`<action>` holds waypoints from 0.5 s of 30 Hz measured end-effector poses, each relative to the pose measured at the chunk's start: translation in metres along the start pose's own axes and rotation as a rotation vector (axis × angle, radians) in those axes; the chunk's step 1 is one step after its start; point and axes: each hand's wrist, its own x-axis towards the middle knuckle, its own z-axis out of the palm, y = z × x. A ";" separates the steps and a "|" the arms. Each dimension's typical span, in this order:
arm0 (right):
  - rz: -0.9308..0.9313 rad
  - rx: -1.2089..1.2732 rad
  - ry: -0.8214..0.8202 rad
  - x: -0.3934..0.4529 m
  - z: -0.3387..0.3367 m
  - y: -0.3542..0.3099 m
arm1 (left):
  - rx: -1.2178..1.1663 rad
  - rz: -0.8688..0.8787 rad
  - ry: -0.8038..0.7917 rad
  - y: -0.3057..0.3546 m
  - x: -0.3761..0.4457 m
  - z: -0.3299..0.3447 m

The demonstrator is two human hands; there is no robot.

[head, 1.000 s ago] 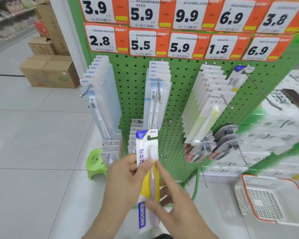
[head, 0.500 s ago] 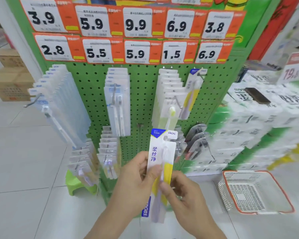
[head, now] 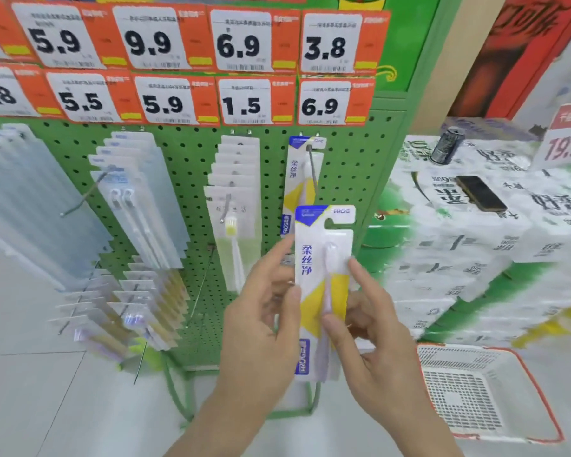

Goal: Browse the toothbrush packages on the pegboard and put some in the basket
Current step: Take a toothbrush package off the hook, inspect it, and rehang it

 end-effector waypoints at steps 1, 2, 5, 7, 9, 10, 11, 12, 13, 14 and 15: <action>-0.012 0.009 -0.026 0.003 -0.003 0.003 | 0.003 0.001 0.034 -0.001 -0.001 0.003; -0.018 0.022 -0.047 0.005 -0.004 0.007 | 0.010 0.002 0.068 -0.002 -0.001 0.006; -0.015 0.048 -0.096 0.007 -0.007 0.016 | 0.047 -0.004 0.132 -0.002 -0.002 0.014; -0.009 0.068 -0.121 0.008 -0.007 0.019 | 0.061 -0.028 0.150 -0.003 -0.002 0.018; -0.006 0.086 -0.132 0.010 -0.008 0.021 | 0.083 -0.026 0.169 -0.002 -0.001 0.021; -0.002 0.088 -0.137 0.011 -0.009 0.022 | 0.092 -0.022 0.173 -0.002 -0.001 0.022; 0.002 0.087 -0.142 0.013 -0.009 0.023 | 0.097 -0.015 0.174 -0.001 0.000 0.023; 0.006 0.085 -0.147 0.014 -0.009 0.024 | 0.101 -0.006 0.172 0.000 0.000 0.024; 0.011 0.081 -0.151 0.015 -0.009 0.025 | 0.110 -0.001 0.167 0.000 0.001 0.024; 0.021 0.074 -0.154 0.016 -0.009 0.026 | 0.121 0.000 0.160 -0.001 0.002 0.024; 0.034 0.068 -0.156 0.018 -0.008 0.027 | 0.130 -0.004 0.151 -0.002 0.003 0.023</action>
